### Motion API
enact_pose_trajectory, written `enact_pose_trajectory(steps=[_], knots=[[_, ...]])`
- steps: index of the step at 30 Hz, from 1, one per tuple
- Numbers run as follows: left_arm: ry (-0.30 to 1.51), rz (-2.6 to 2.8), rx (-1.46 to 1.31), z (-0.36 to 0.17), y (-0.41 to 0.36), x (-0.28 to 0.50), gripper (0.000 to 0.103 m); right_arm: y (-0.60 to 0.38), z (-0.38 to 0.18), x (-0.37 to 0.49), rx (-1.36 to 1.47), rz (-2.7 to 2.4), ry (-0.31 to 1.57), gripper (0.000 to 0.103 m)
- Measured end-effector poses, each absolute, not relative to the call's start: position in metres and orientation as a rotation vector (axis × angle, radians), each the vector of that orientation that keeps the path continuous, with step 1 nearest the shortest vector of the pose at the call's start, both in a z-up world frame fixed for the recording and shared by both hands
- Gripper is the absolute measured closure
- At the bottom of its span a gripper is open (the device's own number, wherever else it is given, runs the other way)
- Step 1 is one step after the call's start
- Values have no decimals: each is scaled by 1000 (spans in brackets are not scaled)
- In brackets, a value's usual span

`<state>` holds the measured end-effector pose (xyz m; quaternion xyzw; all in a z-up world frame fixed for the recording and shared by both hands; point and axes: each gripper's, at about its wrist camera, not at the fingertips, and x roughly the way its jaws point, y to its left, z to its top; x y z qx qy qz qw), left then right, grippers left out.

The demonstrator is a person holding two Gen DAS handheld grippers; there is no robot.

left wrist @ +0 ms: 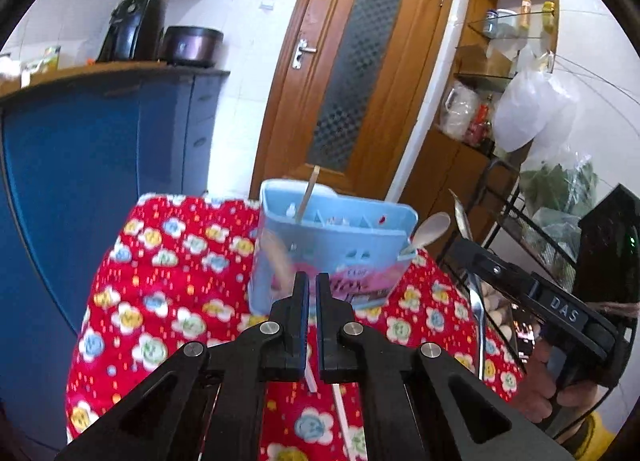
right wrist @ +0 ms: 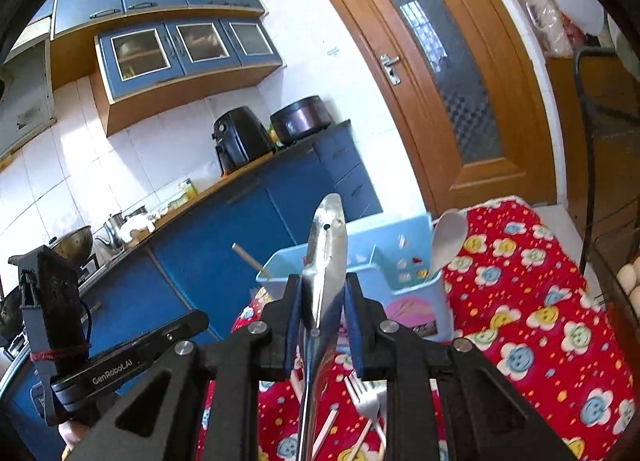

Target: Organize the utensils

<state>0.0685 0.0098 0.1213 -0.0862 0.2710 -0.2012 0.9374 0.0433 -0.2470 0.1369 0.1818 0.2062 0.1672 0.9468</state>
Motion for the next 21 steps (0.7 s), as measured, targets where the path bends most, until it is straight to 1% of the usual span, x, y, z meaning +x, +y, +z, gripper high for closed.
enact_pose_trajectory(steps=[5,11,12,15,17,19,21], knots=[[565,-414,-162,125,3,75,101,-257,137,42,378,337,407,80],[646,-378,-192,107,15,89,98,-263,127,43,399,334,427,80],[663,-371,-198,103,18,92,97,-265,125,43,403,332,429,80],[714,-341,-213,87,28,107,86,-268,122,44,411,328,435,80],[744,-322,-223,75,33,118,75,-270,120,44,418,322,440,80],[771,-308,-230,62,36,130,71,-272,117,46,422,314,447,80],[804,-293,-233,50,37,143,71,-275,113,47,426,306,454,80]])
